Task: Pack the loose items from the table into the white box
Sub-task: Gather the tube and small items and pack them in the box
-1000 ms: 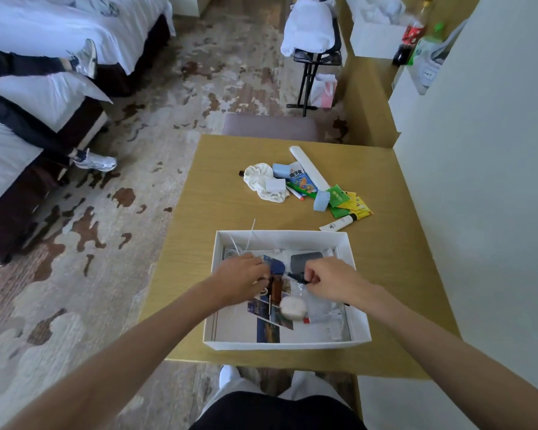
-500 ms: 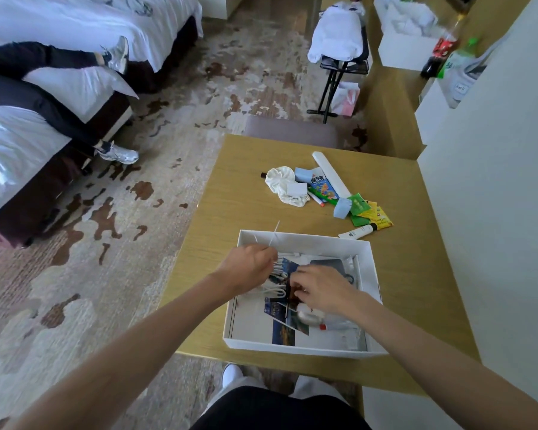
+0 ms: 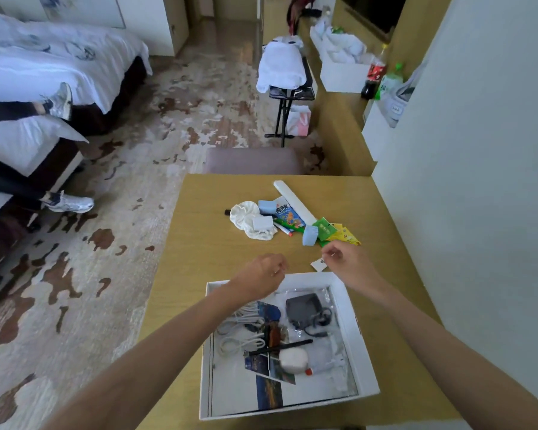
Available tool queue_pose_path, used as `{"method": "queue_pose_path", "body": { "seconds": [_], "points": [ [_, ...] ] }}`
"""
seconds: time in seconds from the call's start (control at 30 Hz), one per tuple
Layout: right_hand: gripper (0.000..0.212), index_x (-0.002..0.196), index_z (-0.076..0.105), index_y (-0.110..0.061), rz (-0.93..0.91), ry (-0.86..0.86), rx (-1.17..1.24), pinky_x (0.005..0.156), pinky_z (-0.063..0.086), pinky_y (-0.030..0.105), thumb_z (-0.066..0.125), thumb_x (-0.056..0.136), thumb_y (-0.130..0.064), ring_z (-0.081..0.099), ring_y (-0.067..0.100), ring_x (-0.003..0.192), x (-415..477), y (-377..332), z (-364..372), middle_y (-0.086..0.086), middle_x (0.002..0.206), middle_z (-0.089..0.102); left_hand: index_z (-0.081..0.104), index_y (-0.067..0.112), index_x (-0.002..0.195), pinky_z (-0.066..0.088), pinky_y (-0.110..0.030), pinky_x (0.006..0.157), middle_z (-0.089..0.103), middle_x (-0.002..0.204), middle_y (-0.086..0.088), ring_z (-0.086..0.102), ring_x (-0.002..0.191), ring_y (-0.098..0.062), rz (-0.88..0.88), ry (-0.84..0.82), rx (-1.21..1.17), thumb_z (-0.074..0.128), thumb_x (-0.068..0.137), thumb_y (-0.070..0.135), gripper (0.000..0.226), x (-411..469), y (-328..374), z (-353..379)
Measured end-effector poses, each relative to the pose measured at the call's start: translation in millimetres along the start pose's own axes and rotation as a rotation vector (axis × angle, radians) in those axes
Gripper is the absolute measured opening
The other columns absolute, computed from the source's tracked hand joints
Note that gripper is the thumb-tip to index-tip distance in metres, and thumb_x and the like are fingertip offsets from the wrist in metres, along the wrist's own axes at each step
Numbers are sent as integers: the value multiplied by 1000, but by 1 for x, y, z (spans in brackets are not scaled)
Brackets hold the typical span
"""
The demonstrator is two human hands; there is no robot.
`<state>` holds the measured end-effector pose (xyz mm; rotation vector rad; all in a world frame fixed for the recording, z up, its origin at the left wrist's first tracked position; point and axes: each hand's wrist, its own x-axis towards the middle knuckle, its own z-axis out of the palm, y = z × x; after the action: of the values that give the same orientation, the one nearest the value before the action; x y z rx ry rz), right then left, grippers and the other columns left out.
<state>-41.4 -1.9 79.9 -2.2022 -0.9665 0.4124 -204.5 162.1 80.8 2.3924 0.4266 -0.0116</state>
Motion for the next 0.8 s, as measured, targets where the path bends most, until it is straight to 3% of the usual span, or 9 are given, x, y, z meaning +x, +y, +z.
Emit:
{"method": "queue_pose_path", "body": {
  "seconds": [0.1, 0.2, 0.33, 0.47, 0.63, 0.7, 0.8],
  "points": [
    [14, 93, 68, -14, 76, -18, -36, 63, 38, 7, 57, 91, -6, 59, 9, 82, 22, 21, 0, 0, 94, 69, 65, 17, 103, 53, -37, 82, 67, 107, -7, 62, 93, -26, -73, -12, -83, 48, 93, 21, 20, 31, 4, 2],
    [20, 102, 68, -11, 103, -50, -158, 63, 35, 6, 53, 92, -2, 57, 12, 86, 45, 51, 3, 6, 107, 68, 66, 23, 101, 55, -39, 81, 67, 106, -3, 64, 92, -23, -139, -16, -92, 48, 92, 24, 20, 61, -1, 7],
    [44, 129, 57, -15, 5, -257, -481, 89, 41, 26, 57, 88, 2, 49, 21, 121, 75, 83, 11, 5, 132, 56, 64, 25, 104, 50, -31, 80, 67, 111, -1, 62, 98, -20, -198, -93, 25, 46, 92, 27, 21, 97, -18, 18],
    [65, 141, 45, -20, -152, -349, -743, 95, 44, 38, 58, 84, 7, 46, 25, 124, 101, 92, 29, 6, 137, 51, 60, 23, 107, 50, -37, 86, 62, 117, -2, 59, 104, -22, -240, -179, 81, 47, 89, 24, 22, 128, -32, 32],
    [47, 130, 51, -16, -242, -431, -922, 97, 39, 41, 62, 85, -7, 43, 27, 125, 114, 115, 38, 8, 133, 52, 41, 18, 134, 47, -47, 92, 45, 137, -7, 50, 120, -30, -203, -129, 169, 58, 85, 25, 52, 183, -35, 51],
    [34, 120, 56, -13, -254, -434, -953, 94, 38, 42, 59, 86, -9, 41, 29, 125, 112, 127, 38, 9, 128, 54, 37, 19, 138, 48, -48, 90, 39, 143, -7, 47, 124, -31, -166, -97, 222, 63, 84, 27, 60, 206, -32, 59],
    [32, 120, 55, -12, -264, -400, -954, 94, 35, 42, 54, 88, -10, 42, 30, 123, 106, 142, 40, 10, 125, 55, 39, 17, 135, 48, -48, 89, 43, 138, -8, 41, 128, -29, -141, -98, 310, 64, 84, 30, 58, 228, -31, 75]
  ]
}}
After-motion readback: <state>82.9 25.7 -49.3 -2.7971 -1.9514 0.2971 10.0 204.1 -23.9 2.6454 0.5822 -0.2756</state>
